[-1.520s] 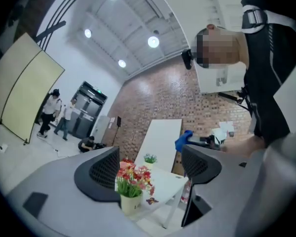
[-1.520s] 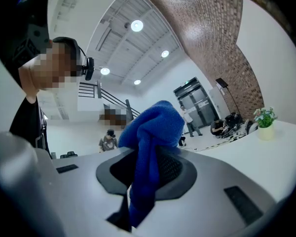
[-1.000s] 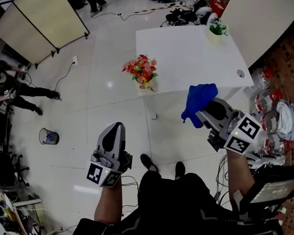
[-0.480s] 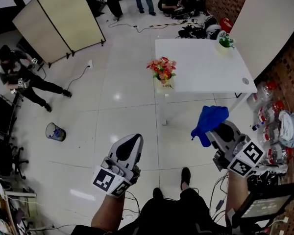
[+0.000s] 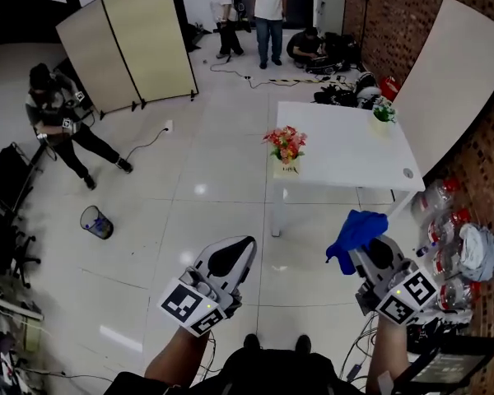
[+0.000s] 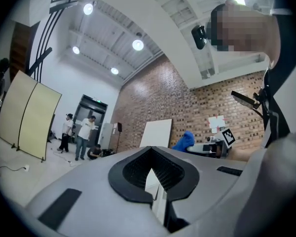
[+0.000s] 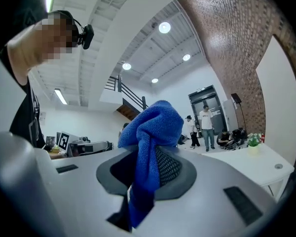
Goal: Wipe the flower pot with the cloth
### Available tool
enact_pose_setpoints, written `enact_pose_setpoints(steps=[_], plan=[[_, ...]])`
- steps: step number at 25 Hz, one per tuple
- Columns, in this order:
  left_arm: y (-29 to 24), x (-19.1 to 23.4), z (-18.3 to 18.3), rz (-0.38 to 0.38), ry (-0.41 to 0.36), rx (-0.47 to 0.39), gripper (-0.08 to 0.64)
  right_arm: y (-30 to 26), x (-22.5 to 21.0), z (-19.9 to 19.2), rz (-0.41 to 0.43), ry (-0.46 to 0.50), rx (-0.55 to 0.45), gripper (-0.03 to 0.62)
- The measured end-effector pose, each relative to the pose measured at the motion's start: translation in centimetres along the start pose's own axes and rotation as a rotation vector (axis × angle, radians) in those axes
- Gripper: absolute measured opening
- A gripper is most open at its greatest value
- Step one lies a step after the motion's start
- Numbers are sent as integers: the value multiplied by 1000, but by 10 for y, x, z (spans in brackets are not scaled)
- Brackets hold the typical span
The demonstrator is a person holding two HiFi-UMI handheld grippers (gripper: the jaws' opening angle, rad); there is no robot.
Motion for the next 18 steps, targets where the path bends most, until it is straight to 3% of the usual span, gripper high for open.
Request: enact_pose_setpoints(steps=[8, 18], plan=[[-22, -50, 11, 32, -26, 1, 4, 41, -16, 22, 4, 46, -21, 64], [-21, -68, 17, 37, -47, 20, 5, 58, -4, 25, 1, 32, -47, 64]])
Point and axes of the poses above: the fingertips, and each gripper's own axes: y backward along the fingers, x to its left, z out of its top, the point moved 10 cm from there along y, backward along the fingers, and after that the axes turned 12 degrees about -z, right-handed, at the moved point
